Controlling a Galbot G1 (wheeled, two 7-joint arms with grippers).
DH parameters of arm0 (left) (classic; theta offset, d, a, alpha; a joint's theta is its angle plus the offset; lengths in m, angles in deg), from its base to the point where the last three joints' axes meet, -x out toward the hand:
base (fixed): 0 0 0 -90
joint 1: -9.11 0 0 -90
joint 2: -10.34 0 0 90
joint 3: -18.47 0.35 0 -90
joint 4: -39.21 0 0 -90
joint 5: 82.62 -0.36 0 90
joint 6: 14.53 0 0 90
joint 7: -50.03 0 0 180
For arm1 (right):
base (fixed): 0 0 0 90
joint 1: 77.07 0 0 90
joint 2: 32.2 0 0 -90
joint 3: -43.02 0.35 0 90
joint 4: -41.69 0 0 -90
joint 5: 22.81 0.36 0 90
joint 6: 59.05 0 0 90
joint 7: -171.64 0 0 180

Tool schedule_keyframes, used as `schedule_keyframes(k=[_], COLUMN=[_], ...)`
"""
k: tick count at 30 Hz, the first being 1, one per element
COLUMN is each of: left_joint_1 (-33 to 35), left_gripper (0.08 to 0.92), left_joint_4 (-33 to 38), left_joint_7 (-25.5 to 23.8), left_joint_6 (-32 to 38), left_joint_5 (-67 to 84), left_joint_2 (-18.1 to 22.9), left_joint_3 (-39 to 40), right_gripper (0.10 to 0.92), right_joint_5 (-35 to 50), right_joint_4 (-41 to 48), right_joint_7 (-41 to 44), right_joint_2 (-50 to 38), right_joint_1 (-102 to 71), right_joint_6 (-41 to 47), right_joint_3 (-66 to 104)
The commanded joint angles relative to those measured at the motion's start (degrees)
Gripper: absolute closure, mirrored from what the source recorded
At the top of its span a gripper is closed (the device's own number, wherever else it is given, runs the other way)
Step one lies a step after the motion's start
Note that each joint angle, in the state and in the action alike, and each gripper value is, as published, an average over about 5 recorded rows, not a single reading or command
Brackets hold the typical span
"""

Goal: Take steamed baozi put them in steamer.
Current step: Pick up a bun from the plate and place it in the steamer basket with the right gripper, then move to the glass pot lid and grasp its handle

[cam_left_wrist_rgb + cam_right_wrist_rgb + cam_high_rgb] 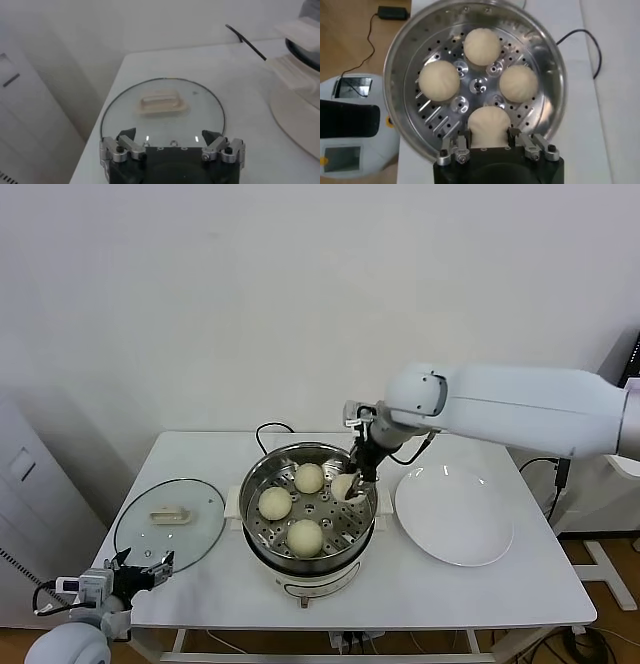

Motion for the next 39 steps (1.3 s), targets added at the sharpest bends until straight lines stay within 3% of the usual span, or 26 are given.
schedule_keyframes(k=[1, 8, 15, 22, 28, 39], left_joint_1=[-0.55, -0.89, -0.86, 0.36, 0.17, -1.4], left_gripper=[0.177, 0.177, 0.177, 0.177, 0.177, 0.177], left_joint_4=[-0.51, -1.1, -0.93, -0.09, -0.07, -2.03], left_joint_7=[0.0, -0.01, 0.02, 0.04, -0.03, -2.64], left_joint_6=[-0.09, -0.01, -0.06, 0.02, -0.01, 1.96], left_joint_5=[0.08, 0.34, 0.4, 0.67, 0.28, -2.24], left_joint_2=[0.08, 0.04, 0.36, 0.3, 0.7, 0.15], left_joint_3=[0.26, 0.31, 0.26, -0.81, -1.7, -2.09], right_gripper=[0.567, 0.55, 0.374, 0.214, 0.203, 0.203], right_joint_5=[-1.61, -2.55, -0.74, 4.74, 8.67, 2.76], right_joint_4=[0.78, 1.81, 1.82, 1.17, 2.75, 2.55], right_joint_7=[-3.03, -4.18, -3.56, -1.22, -8.58, -27.14], right_joint_2=[1.56, 1.61, 0.46, -7.27, -16.33, -22.35], right_joint_1=[-6.25, -8.26, -7.77, -5.38, -17.35, -59.26], right_joint_6=[1.39, 1.53, 1.63, 0.54, -4.61, -24.84], right_joint_3=[0.79, 1.75, 4.39, 11.73, 30.44, 73.66])
